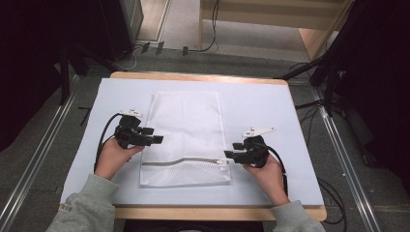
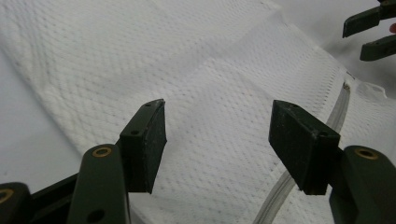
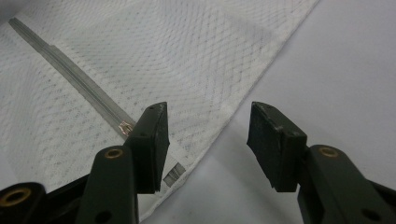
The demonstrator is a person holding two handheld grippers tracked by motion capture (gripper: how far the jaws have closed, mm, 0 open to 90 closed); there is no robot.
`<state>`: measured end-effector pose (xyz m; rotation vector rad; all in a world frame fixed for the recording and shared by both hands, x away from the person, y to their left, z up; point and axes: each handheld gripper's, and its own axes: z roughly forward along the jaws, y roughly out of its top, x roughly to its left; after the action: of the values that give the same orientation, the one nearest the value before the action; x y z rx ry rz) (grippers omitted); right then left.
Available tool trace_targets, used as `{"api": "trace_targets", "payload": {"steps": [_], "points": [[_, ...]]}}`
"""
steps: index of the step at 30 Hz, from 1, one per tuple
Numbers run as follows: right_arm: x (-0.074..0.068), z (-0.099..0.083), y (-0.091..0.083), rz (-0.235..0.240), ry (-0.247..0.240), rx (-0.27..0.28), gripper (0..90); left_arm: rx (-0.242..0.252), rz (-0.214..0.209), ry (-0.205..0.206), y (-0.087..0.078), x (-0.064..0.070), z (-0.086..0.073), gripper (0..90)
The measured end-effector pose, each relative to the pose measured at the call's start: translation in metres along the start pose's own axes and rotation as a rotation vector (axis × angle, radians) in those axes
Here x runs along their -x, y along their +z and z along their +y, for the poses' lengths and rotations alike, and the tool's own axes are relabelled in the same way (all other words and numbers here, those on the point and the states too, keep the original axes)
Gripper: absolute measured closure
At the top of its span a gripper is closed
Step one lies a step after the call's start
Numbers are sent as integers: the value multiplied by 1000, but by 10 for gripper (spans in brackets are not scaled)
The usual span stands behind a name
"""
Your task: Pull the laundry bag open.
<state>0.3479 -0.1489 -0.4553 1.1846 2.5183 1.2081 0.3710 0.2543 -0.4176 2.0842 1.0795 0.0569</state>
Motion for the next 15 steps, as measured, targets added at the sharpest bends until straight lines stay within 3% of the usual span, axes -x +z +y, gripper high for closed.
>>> {"api": "trace_targets", "payload": {"steps": [15], "points": [[-5,-2,3,1,-3,-13,518,-19,-56,74,18,30,4,374]]}}
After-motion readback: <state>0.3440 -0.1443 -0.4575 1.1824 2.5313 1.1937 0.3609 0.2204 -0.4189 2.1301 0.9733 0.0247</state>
